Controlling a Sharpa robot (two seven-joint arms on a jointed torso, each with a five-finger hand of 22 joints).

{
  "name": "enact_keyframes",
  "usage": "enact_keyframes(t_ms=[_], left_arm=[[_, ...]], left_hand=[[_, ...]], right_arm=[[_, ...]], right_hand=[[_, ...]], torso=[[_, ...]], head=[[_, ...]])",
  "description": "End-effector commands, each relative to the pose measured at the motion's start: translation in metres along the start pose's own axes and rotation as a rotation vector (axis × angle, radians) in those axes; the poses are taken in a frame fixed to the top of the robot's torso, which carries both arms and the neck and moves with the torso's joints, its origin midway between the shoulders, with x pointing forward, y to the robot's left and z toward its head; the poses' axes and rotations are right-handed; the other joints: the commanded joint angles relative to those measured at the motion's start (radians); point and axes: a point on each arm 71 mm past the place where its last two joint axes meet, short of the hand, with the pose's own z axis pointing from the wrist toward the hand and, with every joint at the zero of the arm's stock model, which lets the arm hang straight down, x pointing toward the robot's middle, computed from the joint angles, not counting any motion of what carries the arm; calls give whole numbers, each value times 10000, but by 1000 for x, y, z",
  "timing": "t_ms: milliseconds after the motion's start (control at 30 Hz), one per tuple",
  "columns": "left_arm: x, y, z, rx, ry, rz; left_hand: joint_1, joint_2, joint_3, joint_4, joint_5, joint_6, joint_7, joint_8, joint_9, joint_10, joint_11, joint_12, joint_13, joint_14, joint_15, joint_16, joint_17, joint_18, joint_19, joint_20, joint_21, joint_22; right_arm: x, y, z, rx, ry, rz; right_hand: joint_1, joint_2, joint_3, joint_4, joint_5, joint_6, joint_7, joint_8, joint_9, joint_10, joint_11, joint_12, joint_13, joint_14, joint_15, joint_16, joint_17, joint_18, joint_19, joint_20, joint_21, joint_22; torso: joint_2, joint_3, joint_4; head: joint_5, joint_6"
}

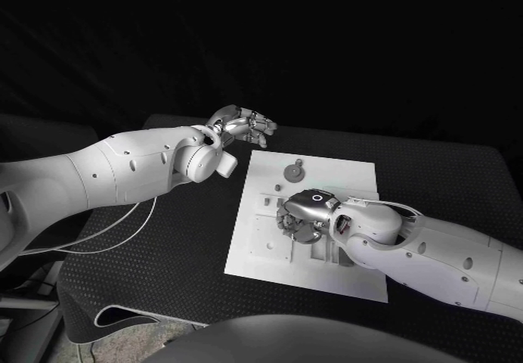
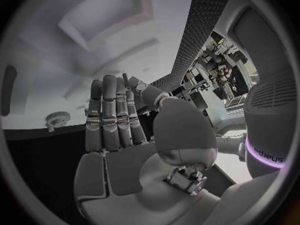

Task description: Assemble the parts on the task board

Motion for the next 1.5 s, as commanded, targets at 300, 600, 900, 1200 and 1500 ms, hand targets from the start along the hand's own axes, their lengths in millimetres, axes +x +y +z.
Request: enact_keyframes(t_ms=[300, 600, 900, 1200, 1500], left_arm=[[4, -3, 1, 95, 154, -62], [4, -3, 2, 86, 168, -65], [4, -3, 2, 80, 182, -68], [4, -3, 2, 76, 182, -68], [3, -2, 1, 45, 192, -69]], left_hand=[[-34, -14, -52, 12, -49, -81, -7, 55, -18, -73, 14, -46, -10, -16, 81, -64, 16, 127, -60, -9, 1, -23], [-39, -10, -54, 15, -49, -86, -5, 59, -20, -76, 15, -46, -11, -17, 82, -70, 20, 127, -60, -7, 2, -32], [-38, -7, -54, 13, -49, -91, -5, 64, -22, -80, 16, -46, -12, -18, 83, -76, 24, 128, -62, -7, 2, -42], [-37, -6, -55, 11, -49, -95, -4, 69, -24, -82, 16, -45, -13, -19, 84, -81, 28, 128, -63, -6, 2, -50], [-42, -6, -58, 14, -49, -102, -2, 72, -26, -88, 19, -47, -14, -20, 85, -87, 31, 127, -65, -4, 3, -59]], right_arm=[[6, -2, 3, 31, 202, -178], [14, -5, 4, 108, 369, -182], [17, -2, 4, 5, 521, -96], [21, -1, 3, 1, 765, -87], [21, -7, 2, 259, 592, -39]], right_hand=[[-25, 31, 59, 27, 28, 76, -25, 24, 14, 53, -2, -73, 17, -10, -68, 47, 15, 132, 38, -1, -48, 20], [-27, 32, 58, 27, 28, 75, -25, 22, 19, 55, -2, -79, 23, -10, -68, 48, 20, 132, 41, -1, -52, 25], [-30, 33, 57, 27, 27, 75, -25, 21, 25, 59, -2, -84, 30, -9, -69, 48, 26, 132, 44, -2, -57, 30], [-34, 35, 56, 27, 27, 74, -25, 19, 30, 61, -2, -90, 36, -10, -68, 48, 31, 132, 46, -1, -63, 35], [-97, -29, 35, 35, 27, -67, 36, -77, 27, -92, 62, -225, 32, -78, -31, 5, 49, 132, 0, 22, -128, 64]], torso=[[0, -3, -8], [1, 5, -10], [-1, 5, -22], [-3, 4, -18], [-2, 8, -22]], head=[[70, -65], [92, -67], [96, -67], [87, -67], [52, -67]])
